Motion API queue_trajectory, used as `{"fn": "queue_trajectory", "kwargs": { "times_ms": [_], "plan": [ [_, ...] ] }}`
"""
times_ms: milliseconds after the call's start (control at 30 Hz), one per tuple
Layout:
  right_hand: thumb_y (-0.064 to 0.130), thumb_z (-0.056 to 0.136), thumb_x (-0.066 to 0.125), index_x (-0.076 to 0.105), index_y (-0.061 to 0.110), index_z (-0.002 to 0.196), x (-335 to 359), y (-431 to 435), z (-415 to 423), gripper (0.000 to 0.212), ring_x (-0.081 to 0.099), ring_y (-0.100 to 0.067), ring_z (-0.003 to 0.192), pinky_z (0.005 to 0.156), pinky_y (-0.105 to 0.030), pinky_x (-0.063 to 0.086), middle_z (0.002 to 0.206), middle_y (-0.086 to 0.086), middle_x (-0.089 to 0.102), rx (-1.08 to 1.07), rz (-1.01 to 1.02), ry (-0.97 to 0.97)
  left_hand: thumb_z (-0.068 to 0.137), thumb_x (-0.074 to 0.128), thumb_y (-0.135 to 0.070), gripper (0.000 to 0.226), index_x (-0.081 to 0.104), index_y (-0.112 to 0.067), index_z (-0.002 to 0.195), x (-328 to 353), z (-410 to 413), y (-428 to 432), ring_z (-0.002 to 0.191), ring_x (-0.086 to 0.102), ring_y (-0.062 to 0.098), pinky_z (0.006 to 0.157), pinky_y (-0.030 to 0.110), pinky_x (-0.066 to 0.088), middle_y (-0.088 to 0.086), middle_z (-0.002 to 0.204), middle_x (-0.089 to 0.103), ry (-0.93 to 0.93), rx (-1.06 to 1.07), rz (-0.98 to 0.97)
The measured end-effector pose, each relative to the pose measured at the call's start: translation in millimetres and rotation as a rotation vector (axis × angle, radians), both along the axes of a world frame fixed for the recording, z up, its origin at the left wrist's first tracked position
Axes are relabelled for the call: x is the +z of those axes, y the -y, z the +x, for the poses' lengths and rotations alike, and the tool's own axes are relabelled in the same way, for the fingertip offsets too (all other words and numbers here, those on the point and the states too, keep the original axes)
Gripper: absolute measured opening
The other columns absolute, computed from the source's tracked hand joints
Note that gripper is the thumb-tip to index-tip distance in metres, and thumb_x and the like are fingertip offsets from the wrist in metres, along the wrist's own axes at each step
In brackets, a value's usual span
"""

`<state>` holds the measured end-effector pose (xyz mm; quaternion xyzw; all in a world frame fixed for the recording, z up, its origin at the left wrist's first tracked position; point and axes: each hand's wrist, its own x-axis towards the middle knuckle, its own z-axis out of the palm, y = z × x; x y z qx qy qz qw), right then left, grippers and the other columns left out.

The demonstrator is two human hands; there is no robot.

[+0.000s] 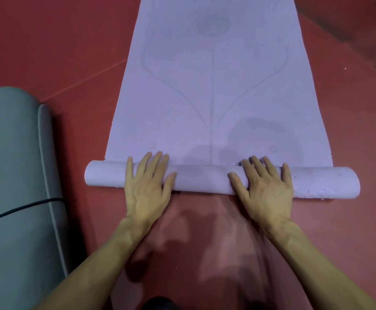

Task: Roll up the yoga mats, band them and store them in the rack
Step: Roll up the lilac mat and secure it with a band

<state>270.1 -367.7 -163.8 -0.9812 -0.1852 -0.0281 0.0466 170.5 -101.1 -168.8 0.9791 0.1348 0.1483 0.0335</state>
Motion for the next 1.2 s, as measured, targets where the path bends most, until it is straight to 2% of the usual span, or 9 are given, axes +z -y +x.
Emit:
{"fn": "queue_trajectory", "kwargs": {
  "times_ms": [167,267,400,600,733,833,933,1033,1200],
  "plan": [
    [0.064,0.101,0.031,0.066,0.021,0.127,7.0,-6.0,12.7,0.062,0.05,-0.028,0.139,0.12,-0.061,0.023,0.138,-0.001,0.065,-0.009,0.027,0.015,0.109,0.023,-0.047,0.057,0.063,-0.025,0.143,-2.0,26.1,-3.5,0.148,0.043,0.022,0.127,0.055,0.015,-0.002,0.15,0.059,-0.123,0.041,-0.035],
    [0.062,0.102,0.035,0.06,0.014,0.136,12.3,-6.1,21.3,0.064,0.042,-0.033,0.147,0.121,-0.064,0.016,0.15,-0.008,0.057,0.002,0.025,0.083,0.107,0.022,-0.046,0.057,0.063,-0.029,0.143,-1.1,46.8,-13.1,0.149,0.042,0.022,0.125,0.053,0.02,-0.004,0.151,0.057,-0.177,0.023,-0.071],
    [0.062,0.103,0.038,0.061,0.016,0.138,5.6,-4.1,21.3,0.062,0.042,-0.033,0.147,0.123,-0.063,0.014,0.152,-0.009,0.056,0.074,0.045,0.133,0.105,0.023,-0.045,0.058,0.067,-0.027,0.139,-4.2,61.5,-18.8,0.146,0.046,0.025,0.12,0.053,0.03,-0.001,0.147,0.061,-0.169,-0.003,-0.086],
    [0.059,0.102,0.035,0.072,0.019,0.12,2.2,-17.2,42.8,0.058,0.052,-0.031,0.137,0.121,-0.06,0.021,0.135,-0.004,0.067,0.004,0.062,0.097,0.108,0.031,-0.051,0.059,0.056,-0.017,0.149,6.3,61.6,-8.4,0.147,0.044,0.026,0.123,0.057,0.024,0.004,0.154,0.055,-0.028,-0.127,-0.041],
    [0.061,0.103,0.03,0.066,0.018,0.133,2.6,-17.4,40.1,0.064,0.042,-0.033,0.146,0.122,-0.063,0.016,0.146,-0.008,0.059,0.011,0.028,0.085,0.087,0.037,-0.087,0.09,0.047,-0.029,0.156,-6.8,48.6,16.2,0.145,0.047,0.029,0.121,0.069,0.017,0.003,0.157,0.051,-0.104,-0.221,0.016],
    [0.065,0.103,0.036,0.05,0.017,0.152,9.1,-19.5,37.1,0.07,0.024,-0.035,0.157,0.124,-0.064,0.004,0.162,-0.012,0.042,0.105,0.06,0.112,0.075,0.038,-0.097,0.104,0.039,-0.034,0.158,-8.3,58.0,3.4,0.145,0.046,0.027,0.12,0.069,0.019,0.001,0.158,0.049,-0.217,-0.255,0.076],
    [0.071,0.095,0.054,0.047,0.019,0.155,6.6,-22.3,30.2,0.08,0.037,-0.032,0.152,0.123,-0.067,0.012,0.161,-0.008,0.044,0.323,0.034,0.102,0.074,0.038,-0.097,0.103,0.042,-0.035,0.156,-8.5,62.4,0.4,0.143,0.048,0.025,0.12,0.067,0.021,-0.001,0.154,0.053,-0.215,-0.242,0.066],
    [0.053,0.091,0.072,0.047,0.019,0.154,2.8,-21.1,35.3,0.076,0.049,-0.033,0.143,0.117,-0.068,0.026,0.154,-0.007,0.053,0.353,-0.043,0.088,0.073,0.041,-0.097,0.106,0.038,-0.036,0.158,-6.7,63.0,3.0,0.146,0.046,0.025,0.121,0.068,0.02,-0.002,0.156,0.051,-0.255,-0.241,0.071],
    [0.039,0.091,0.075,0.052,0.015,0.15,4.0,-21.9,38.5,0.068,0.055,-0.039,0.135,0.109,-0.071,0.037,0.148,-0.008,0.06,0.369,-0.044,0.087,0.078,0.055,-0.084,0.096,0.036,-0.037,0.16,2.0,66.9,-0.9,0.147,0.044,0.027,0.119,0.068,0.021,-0.004,0.158,0.049,-0.312,-0.274,0.047]
  ]
}}
